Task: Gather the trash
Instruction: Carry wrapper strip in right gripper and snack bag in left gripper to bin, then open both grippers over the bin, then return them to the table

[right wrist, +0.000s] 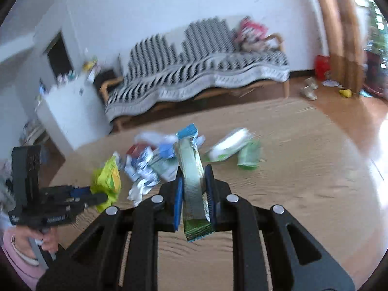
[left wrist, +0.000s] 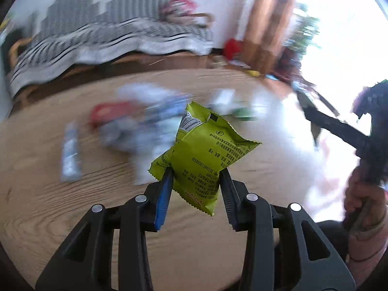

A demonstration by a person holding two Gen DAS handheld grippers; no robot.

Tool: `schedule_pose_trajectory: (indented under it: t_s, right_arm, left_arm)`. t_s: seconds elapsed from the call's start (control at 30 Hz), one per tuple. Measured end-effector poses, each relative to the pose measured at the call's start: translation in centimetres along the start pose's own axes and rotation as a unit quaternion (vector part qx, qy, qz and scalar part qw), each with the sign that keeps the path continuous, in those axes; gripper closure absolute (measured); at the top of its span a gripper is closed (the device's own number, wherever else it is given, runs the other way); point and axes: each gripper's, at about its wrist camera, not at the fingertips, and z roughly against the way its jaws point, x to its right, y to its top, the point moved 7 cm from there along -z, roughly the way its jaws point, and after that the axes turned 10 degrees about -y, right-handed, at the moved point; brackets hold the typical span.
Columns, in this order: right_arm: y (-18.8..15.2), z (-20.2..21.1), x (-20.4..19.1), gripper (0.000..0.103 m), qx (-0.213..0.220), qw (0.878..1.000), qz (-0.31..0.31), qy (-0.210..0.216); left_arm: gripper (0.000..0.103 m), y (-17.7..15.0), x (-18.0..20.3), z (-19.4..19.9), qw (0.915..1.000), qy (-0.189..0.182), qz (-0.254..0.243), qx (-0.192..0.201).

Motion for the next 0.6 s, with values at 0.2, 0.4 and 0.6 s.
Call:
schedule_pose_trajectory:
  t_s: [0.2, 0.4, 0.6]
  right_arm:
    - [-4.1, 5.8, 11.6, 0.085, -0.021, 0.994, -0.079, -0.066]
    - [-12.1, 7.3, 20.9, 0.085, -0.075, 0.974, -0.195, -0.093]
    - [-21.5, 4.3, 23.4, 0.085, -0.141, 0.953, -0.251, -0.096]
  left_arm:
    - [0.065, 0.0, 18.7, -4.6, 0.9838, -0.107, -0.131, -0.059]
    - [0.066, -8.1, 27.9, -15.2, 0.9521, -0.149, -0.163, -0.211]
    - [0.085, -14.1, 26.0, -19.7, 0.9357, -0.130, -0.150, -0.292]
